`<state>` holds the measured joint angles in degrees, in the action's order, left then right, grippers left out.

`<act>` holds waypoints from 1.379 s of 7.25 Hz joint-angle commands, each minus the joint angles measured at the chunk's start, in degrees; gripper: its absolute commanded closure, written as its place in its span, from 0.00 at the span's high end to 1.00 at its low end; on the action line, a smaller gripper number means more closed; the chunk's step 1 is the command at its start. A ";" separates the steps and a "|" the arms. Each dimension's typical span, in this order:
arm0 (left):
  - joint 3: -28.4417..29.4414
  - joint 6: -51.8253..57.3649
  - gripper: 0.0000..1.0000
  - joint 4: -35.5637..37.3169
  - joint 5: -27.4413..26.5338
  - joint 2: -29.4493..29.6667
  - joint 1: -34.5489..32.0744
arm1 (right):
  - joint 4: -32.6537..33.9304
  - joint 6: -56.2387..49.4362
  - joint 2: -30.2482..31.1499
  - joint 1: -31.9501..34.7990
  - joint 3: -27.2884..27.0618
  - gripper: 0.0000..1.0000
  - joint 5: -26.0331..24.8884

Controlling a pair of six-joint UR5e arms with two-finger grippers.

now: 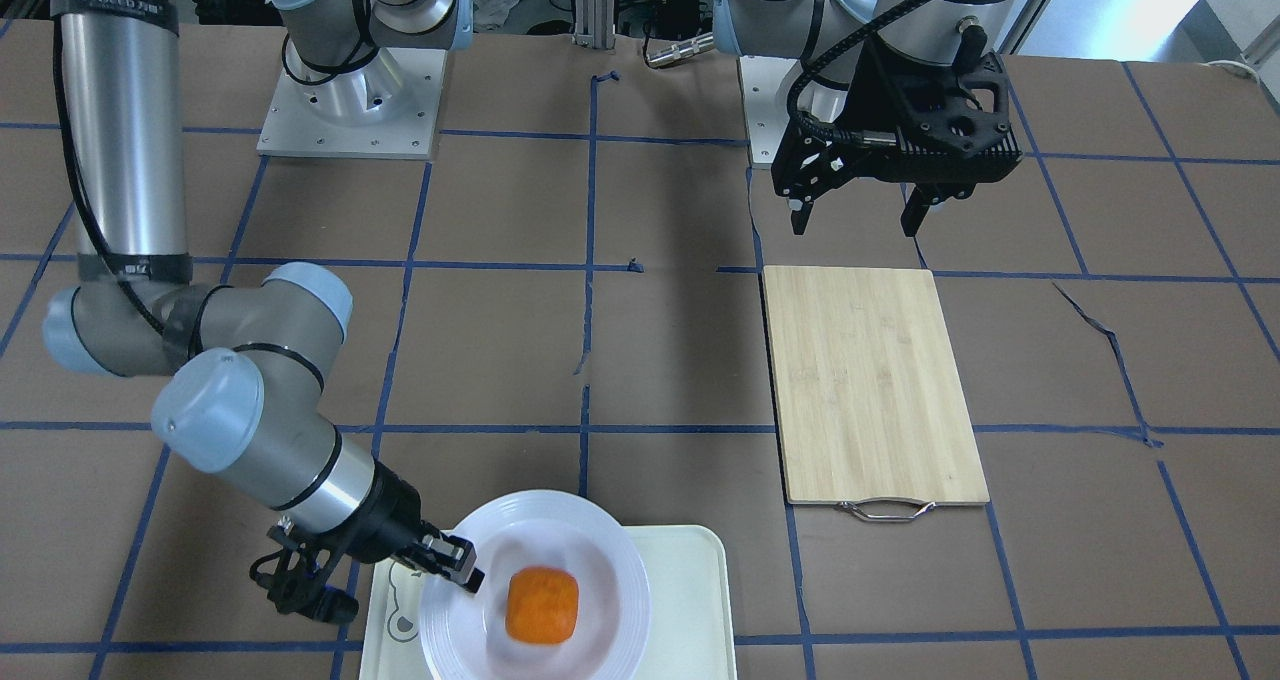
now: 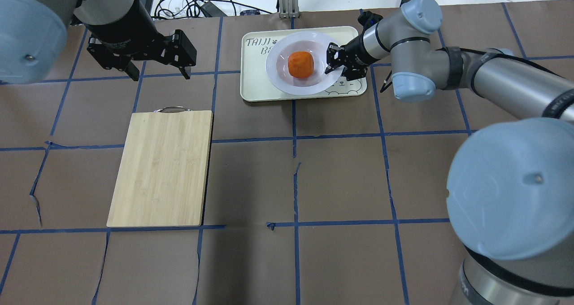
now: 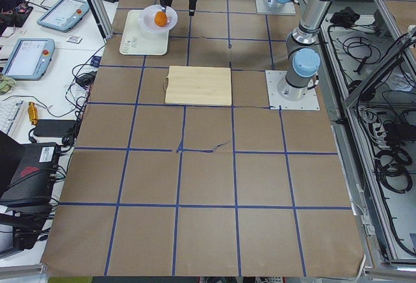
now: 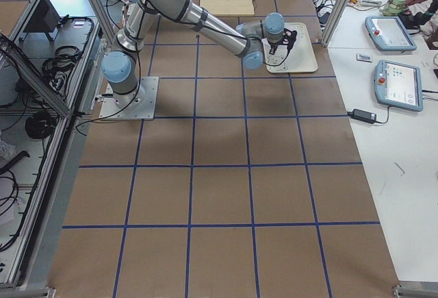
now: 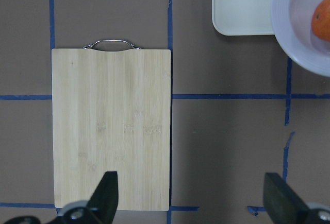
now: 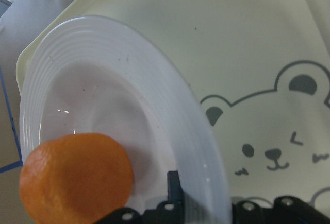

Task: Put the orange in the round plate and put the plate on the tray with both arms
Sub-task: 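Lift the plate with the right gripper and carry it onto the bear tray, then open the right gripper and release the plate on the tray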

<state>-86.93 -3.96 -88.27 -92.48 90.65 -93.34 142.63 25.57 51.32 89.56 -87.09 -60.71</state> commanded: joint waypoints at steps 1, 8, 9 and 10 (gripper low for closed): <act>0.00 -0.09 1.00 0.02 -0.07 -0.03 0.00 | -0.68 0.53 -5.53 0.00 6.05 0.02 -0.55; 0.00 -0.17 1.00 0.11 0.20 0.06 0.17 | -20.02 -2.75 0.16 -2.11 11.83 1.00 -11.83; 0.00 -0.17 1.00 0.03 0.11 0.06 0.17 | -27.33 -8.55 1.92 -2.11 15.95 1.00 -16.94; 0.00 -0.17 1.00 0.03 0.11 0.06 0.17 | -35.14 -10.35 3.94 -1.68 19.56 1.00 -20.73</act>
<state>-86.92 -4.13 -88.22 -92.35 90.70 -93.17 116.91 19.14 52.85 87.62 -72.05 -76.16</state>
